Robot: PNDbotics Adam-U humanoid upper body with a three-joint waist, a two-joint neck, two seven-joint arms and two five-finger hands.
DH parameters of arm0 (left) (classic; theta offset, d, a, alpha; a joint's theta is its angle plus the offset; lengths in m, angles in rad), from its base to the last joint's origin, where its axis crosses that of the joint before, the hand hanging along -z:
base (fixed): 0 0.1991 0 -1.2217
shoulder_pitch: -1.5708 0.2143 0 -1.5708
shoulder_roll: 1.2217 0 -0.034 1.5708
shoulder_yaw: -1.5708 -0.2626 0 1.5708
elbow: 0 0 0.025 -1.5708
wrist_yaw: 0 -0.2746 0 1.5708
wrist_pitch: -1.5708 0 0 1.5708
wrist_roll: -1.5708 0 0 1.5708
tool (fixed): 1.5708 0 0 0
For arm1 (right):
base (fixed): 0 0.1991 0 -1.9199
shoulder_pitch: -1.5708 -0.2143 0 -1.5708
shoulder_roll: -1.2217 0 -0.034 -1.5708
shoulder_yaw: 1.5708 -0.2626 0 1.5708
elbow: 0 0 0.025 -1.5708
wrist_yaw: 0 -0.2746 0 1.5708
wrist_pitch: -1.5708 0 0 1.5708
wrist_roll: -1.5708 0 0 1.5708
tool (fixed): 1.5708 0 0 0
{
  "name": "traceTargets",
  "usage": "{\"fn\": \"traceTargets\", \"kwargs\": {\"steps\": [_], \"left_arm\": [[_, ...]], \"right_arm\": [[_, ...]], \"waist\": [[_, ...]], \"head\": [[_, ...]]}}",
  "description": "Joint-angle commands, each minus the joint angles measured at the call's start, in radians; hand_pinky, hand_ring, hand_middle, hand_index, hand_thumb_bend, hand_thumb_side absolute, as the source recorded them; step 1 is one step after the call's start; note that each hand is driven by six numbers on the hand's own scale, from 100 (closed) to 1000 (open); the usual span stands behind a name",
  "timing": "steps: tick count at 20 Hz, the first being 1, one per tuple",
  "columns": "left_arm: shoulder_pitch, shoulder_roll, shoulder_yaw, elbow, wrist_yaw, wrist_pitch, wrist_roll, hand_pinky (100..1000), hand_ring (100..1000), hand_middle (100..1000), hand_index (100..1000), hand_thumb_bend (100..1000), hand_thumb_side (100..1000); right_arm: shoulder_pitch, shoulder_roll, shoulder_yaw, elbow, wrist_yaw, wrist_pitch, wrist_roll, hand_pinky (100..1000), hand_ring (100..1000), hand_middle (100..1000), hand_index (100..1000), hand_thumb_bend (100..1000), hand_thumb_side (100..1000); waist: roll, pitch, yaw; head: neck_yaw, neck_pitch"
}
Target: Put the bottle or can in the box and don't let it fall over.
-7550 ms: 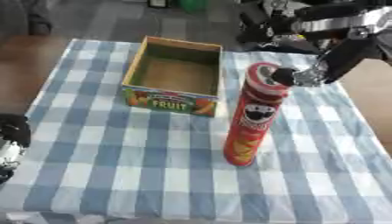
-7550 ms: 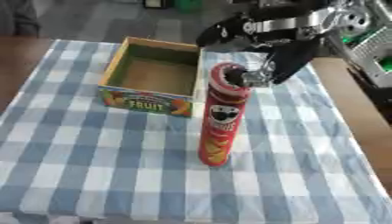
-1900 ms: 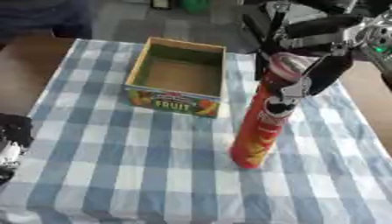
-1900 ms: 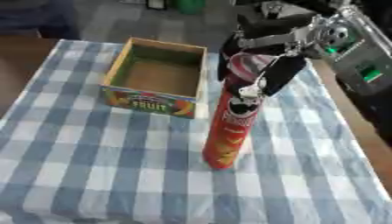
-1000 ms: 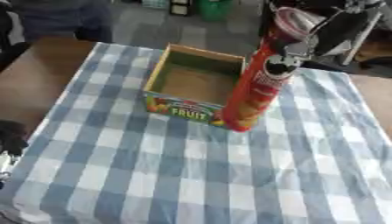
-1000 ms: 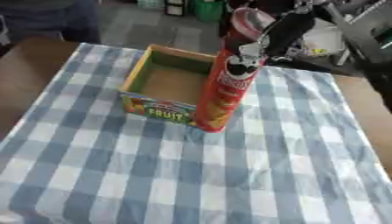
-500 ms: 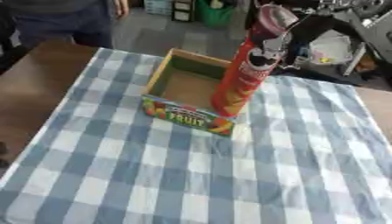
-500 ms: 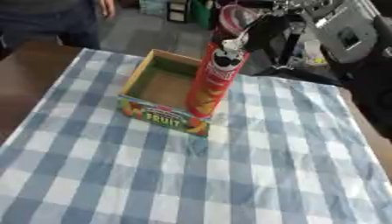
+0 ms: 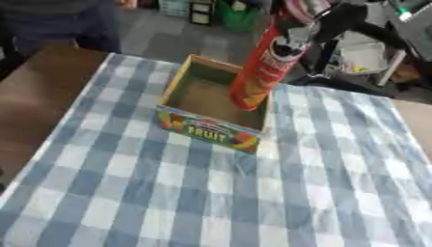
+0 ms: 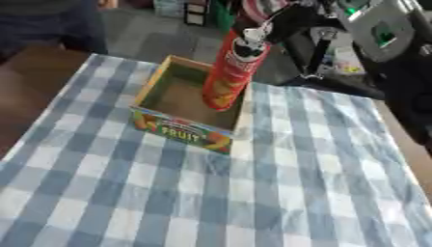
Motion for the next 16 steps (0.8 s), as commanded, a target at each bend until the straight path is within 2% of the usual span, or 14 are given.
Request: {"fn": "traceTargets", "kwargs": {"steps": [1,3,5,6,7,8,9,10,11,12,13,14,16], "left_arm": [[-0.02,0.006,-0.004,-0.025,0.007,-0.002,-0.005,612,551,577,700,168,483],[-0.025,0.005,-0.006,-0.026,0.009,-0.003,-0.007,612,551,577,700,168,483],[-0.026,0.004,-0.006,-0.026,0.01,-0.002,-0.007,612,551,577,700,168,484],[-0.025,0.004,-0.006,-0.026,0.011,-0.002,-0.008,612,551,577,700,168,484],[-0.024,0.005,-0.005,-0.025,0.01,-0.002,-0.008,612,551,577,700,168,484],[-0.023,0.005,-0.005,-0.025,0.01,-0.002,-0.008,612,551,577,700,169,484],[-0.022,0.005,-0.005,-0.025,0.01,-0.002,-0.008,612,551,577,700,168,484],[-0.022,0.006,-0.005,-0.025,0.009,-0.002,-0.008,612,551,577,700,168,484],[-0.021,0.006,-0.005,-0.025,0.009,-0.002,-0.008,612,551,577,700,169,484],[-0.02,0.006,-0.004,-0.024,0.009,-0.002,-0.008,612,551,577,700,169,484],[-0.02,0.007,-0.004,-0.024,0.009,-0.002,-0.008,612,551,577,700,169,484],[-0.019,0.007,-0.004,-0.024,0.009,-0.002,-0.008,612,551,577,700,169,484],[-0.019,0.007,-0.004,-0.024,0.009,-0.002,-0.008,613,551,577,700,170,484]], "right_arm": [[-0.007,-0.014,-0.002,0.016,0.031,-0.005,-0.019,220,469,628,697,100,100],[0.002,-0.004,0.009,0.028,0.057,-0.011,-0.022,230,477,636,704,100,100],[0.012,0.005,0.023,0.039,0.083,-0.021,-0.01,280,514,689,761,100,100],[0.015,0.009,0.028,0.041,0.094,-0.027,0.003,308,535,718,788,100,155],[0.018,0.011,0.033,0.042,0.104,-0.035,0.019,339,559,741,813,100,174],[0.021,0.013,0.037,0.039,0.111,-0.044,0.036,484,661,813,883,100,239],[0.022,0.013,0.039,0.034,0.117,-0.054,0.051,515,683,824,894,100,252],[0.024,0.013,0.041,0.027,0.121,-0.065,0.066,724,839,910,960,164,359],[0.025,0.014,0.044,0.019,0.125,-0.076,0.082,768,876,933,972,206,398],[0.025,0.015,0.046,0.012,0.124,-0.084,0.097,846,944,974,996,276,480],[0.025,0.015,0.048,0.007,0.121,-0.089,0.11,854,951,978,998,283,489],[0.026,0.017,0.049,0.004,0.117,-0.091,0.121,901,984,1000,1000,317,545],[0.026,0.02,0.048,0.0,0.107,-0.09,0.128,941,1000,1000,1000,320,592]], "waist": [[0.009,-0.006,0.006],[0.01,-0.003,0.01],[0.01,-0.002,0.01],[0.01,-0.002,0.009],[0.01,-0.002,0.008],[0.01,-0.003,0.006],[0.01,-0.004,0.004],[0.01,-0.005,0.003],[0.01,-0.006,0.001],[0.011,-0.007,0.0],[0.011,-0.008,-0.001],[0.012,-0.009,-0.002],[0.013,-0.011,-0.005]], "head": [[-0.015,-0.019],[-0.019,-0.019],[-0.021,-0.018],[-0.021,-0.017],[-0.021,-0.016],[-0.02,-0.013],[-0.019,-0.011],[-0.019,-0.009],[-0.019,-0.006],[-0.019,-0.004],[-0.019,-0.002],[-0.019,0.0],[-0.021,0.005]]}}
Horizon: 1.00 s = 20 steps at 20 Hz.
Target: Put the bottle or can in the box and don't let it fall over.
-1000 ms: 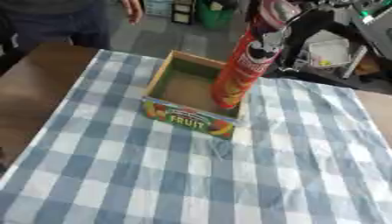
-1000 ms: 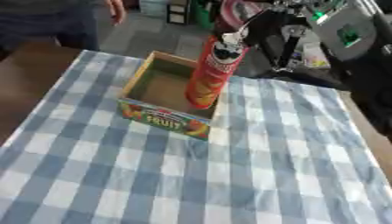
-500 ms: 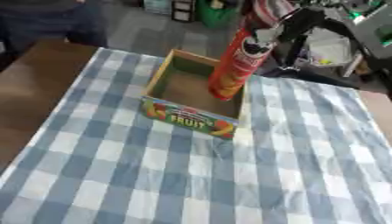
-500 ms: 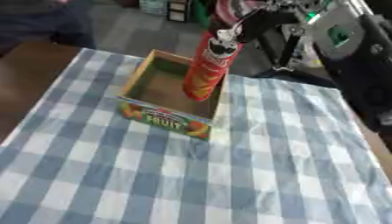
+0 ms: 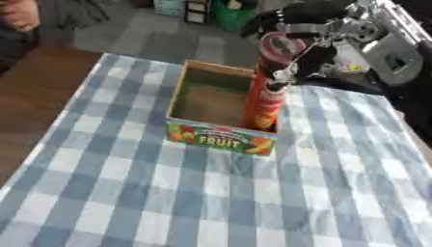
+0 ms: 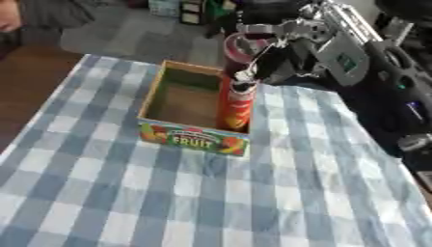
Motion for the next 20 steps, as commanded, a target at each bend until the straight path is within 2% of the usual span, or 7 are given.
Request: {"fn": "traceTargets", "kwargs": {"steps": [1,7,12,16,20], "left_arm": [[-0.007,0.008,0.001,-0.019,0.005,-0.001,-0.001,613,551,577,700,170,484],[0.004,0.009,0.005,-0.016,0.004,0.0,0.001,613,551,576,700,171,484],[0.031,0.013,0.016,-0.011,-0.007,0.001,0.012,613,551,576,699,173,485],[0.054,0.016,0.029,-0.007,-0.018,0.002,0.026,614,551,575,698,174,486],[0.07,0.018,0.04,-0.005,-0.026,0.003,0.04,614,551,575,698,174,486]], "right_arm": [[-0.015,-0.015,-0.009,-0.021,-0.015,0.0,0.01,945,1000,1000,1000,316,601],[-0.006,-0.025,-0.026,-0.049,-0.083,0.017,-0.08,934,977,994,1000,262,580],[0.037,-0.073,-0.056,-0.161,-0.224,0.043,-0.174,888,933,969,1000,170,504],[0.13,-0.124,-0.101,-0.29,-0.33,0.075,-0.274,847,890,941,1000,100,425],[0.3,-0.157,-0.165,-0.457,-0.427,0.115,-0.389,809,845,909,983,100,396]], "waist": [[0.013,-0.02,-0.003],[0.016,-0.028,-0.021],[0.017,-0.039,-0.068],[0.02,-0.05,-0.125],[0.024,-0.056,-0.191]], "head": [[-0.003,0.006],[0.004,0.015],[0.036,0.031],[0.076,0.049],[0.106,0.061]]}}
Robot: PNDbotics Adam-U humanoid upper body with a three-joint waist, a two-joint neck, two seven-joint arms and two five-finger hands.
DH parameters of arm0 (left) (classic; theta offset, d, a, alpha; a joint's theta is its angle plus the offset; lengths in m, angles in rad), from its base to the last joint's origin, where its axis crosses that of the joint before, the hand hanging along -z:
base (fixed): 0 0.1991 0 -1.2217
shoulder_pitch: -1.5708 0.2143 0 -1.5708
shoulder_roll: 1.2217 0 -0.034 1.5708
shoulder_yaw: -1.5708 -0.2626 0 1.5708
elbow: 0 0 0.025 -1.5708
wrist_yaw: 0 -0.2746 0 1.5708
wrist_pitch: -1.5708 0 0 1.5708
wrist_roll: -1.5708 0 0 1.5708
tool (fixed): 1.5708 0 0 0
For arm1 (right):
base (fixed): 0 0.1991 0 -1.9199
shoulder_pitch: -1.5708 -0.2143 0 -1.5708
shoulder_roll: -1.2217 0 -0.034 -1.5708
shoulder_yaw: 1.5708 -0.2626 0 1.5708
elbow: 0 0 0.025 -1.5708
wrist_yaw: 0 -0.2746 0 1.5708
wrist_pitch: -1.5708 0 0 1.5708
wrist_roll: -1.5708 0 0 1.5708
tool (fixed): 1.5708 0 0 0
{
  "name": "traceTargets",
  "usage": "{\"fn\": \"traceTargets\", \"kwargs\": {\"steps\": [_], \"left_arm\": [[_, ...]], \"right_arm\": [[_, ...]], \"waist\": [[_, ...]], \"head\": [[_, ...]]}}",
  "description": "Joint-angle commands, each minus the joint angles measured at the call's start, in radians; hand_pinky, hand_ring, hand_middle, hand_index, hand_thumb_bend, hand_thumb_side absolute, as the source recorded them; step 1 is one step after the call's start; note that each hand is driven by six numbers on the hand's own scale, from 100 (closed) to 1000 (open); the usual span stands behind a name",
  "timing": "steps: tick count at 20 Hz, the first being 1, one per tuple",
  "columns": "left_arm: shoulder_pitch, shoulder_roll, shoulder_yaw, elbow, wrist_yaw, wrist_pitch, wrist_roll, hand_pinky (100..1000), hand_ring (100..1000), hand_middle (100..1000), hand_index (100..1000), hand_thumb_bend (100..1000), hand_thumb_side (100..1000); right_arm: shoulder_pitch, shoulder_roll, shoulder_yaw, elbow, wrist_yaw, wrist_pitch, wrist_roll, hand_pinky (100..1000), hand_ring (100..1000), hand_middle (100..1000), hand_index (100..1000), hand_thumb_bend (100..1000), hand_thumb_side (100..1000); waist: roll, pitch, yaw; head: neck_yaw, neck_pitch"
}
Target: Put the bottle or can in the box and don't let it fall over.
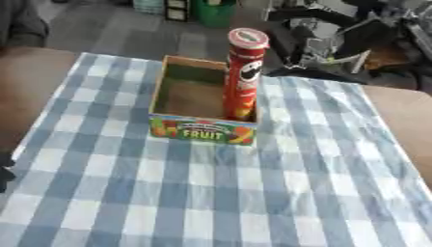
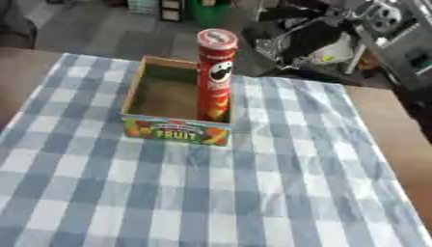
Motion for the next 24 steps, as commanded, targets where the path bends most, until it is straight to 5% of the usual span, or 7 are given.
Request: {"fn": "traceTargets", "kwargs": {"steps": [1,11,15,24], "left_arm": [[0.001,0.018,0.016,-0.011,-0.01,-0.001,0.014,614,551,575,698,174,486],[0.025,0.018,0.018,-0.002,-0.02,0.0,0.023,613,550,575,697,169,491],[0.035,0.016,0.015,0.002,-0.019,-0.001,0.02,614,550,575,696,168,493],[0.054,0.005,0.014,0.008,-0.02,-0.004,0.018,615,551,575,696,165,494]], "right_arm": [[0.084,-0.049,-0.068,-0.133,-0.073,0.031,-0.089,791,831,897,978,100,393],[0.363,0.09,-0.157,-0.166,-0.153,-0.018,-0.255,714,770,850,952,100,403],[0.414,0.154,-0.163,-0.166,-0.152,-0.007,-0.288,696,738,831,939,100,416],[0.458,0.223,-0.159,-0.166,-0.169,0.022,-0.321,678,703,809,920,100,415]], "waist": [[0.009,-0.015,-0.024],[0.011,-0.027,-0.12],[0.02,-0.033,-0.131],[0.04,-0.042,-0.151]], "head": [[0.025,0.008],[0.072,0.062],[0.093,0.091],[0.1,0.095]]}}
